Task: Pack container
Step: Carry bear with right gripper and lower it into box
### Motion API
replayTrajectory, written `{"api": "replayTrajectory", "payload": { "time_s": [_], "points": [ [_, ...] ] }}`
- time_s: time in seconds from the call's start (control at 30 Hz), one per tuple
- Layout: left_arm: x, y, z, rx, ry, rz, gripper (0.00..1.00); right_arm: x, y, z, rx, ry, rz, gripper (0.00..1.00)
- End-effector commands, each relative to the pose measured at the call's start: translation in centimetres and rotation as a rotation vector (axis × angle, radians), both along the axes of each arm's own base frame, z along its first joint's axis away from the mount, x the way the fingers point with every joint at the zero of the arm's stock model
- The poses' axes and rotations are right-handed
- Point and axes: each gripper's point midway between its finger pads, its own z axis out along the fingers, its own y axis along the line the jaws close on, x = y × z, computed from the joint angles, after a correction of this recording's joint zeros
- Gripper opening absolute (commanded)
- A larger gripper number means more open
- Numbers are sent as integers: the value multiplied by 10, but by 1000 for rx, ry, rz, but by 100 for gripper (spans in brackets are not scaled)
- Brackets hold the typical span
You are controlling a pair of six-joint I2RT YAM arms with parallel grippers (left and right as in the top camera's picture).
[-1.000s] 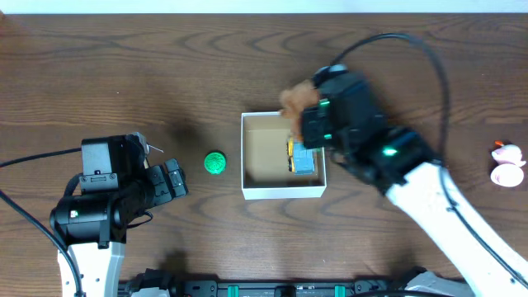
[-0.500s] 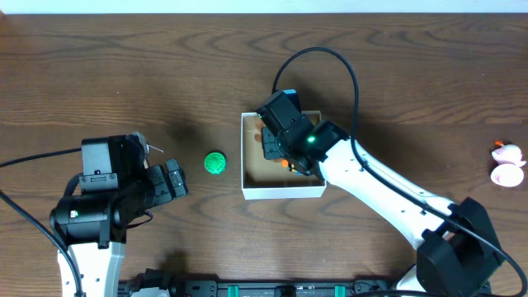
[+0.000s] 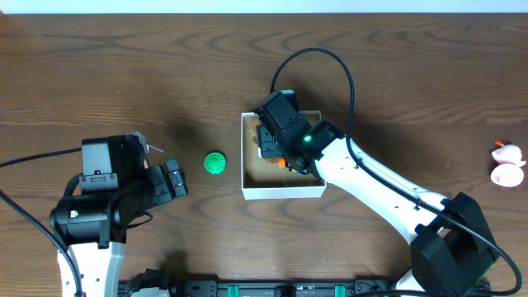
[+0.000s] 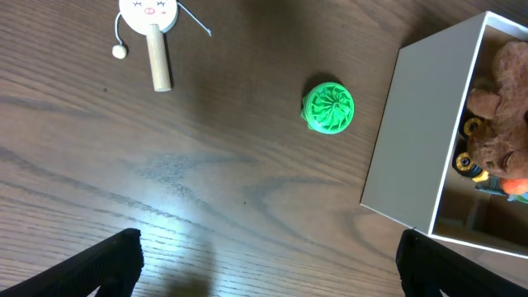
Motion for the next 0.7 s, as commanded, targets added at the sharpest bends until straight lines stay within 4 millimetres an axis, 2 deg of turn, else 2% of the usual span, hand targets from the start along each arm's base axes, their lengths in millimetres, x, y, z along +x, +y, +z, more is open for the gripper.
{"api": "replayTrajectory", "payload": {
  "time_s": [0.0,0.3,0.67],
  "points": [
    [1,-2,7,-1,-19,-19,98,0,5,2,7,-8,3,61],
    [1,-2,7,-1,-19,-18,98,-2,8,1,6,-1,32,72],
    [1,-2,7,-1,-19,-19,98,-1,8,3,1,-13,51,69]
  ]
}}
